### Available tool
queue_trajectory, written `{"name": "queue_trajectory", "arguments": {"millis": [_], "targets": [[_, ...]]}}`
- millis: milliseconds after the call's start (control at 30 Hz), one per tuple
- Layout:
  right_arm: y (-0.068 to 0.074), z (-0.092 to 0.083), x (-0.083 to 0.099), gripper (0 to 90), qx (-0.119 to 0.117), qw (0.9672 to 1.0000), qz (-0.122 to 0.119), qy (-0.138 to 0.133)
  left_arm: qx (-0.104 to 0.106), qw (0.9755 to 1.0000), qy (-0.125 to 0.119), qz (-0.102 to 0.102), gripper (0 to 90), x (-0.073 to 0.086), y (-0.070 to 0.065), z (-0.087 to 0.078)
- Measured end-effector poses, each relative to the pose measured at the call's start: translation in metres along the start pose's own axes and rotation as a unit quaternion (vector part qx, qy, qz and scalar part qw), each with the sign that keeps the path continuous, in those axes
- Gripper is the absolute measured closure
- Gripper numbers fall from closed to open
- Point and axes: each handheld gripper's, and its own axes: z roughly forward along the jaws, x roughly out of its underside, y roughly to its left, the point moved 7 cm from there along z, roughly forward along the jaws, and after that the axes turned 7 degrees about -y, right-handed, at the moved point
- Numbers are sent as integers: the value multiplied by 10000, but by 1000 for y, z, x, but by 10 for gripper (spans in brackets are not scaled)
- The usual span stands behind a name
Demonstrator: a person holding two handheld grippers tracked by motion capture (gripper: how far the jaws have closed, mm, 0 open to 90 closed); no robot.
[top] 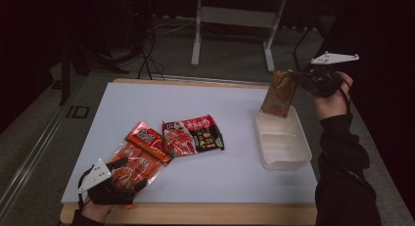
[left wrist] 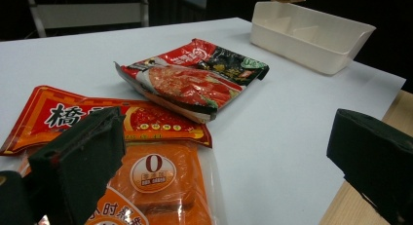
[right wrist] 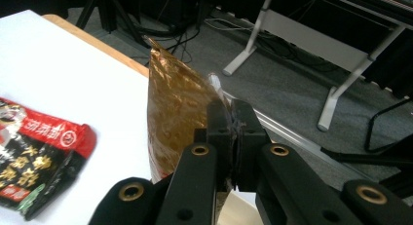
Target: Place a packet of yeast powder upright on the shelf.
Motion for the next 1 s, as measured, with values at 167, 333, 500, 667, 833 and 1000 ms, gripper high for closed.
{"name": "queue_trajectory", "arguments": {"millis": [167, 333, 500, 667, 833, 1000], "targets": [[-8, 8, 4, 882, 57, 10000, 28, 20, -19, 10000, 4, -4, 9, 0, 0, -1], [-13, 16, 10, 882, 63, 9999, -17, 96, -31, 10000, 7, -17, 9, 1, -1, -2], [-19, 25, 15, 878, 36, 9999, -100, 77, -85, 10000, -1, -28, 9, 1, 0, -4], [-24, 34, 24, 876, 37, 9999, 35, 101, -105, 9999, -2, -33, 8, 1, 1, -5], [-27, 44, 34, 870, -39, 9999, 127, 107, -112, 9999, 4, -25, 9, 1, 1, -6], [-26, 51, 42, 872, -105, 9997, 176, 129, -113, 9999, -1, -36, 8, 1, 1, -6]]}}
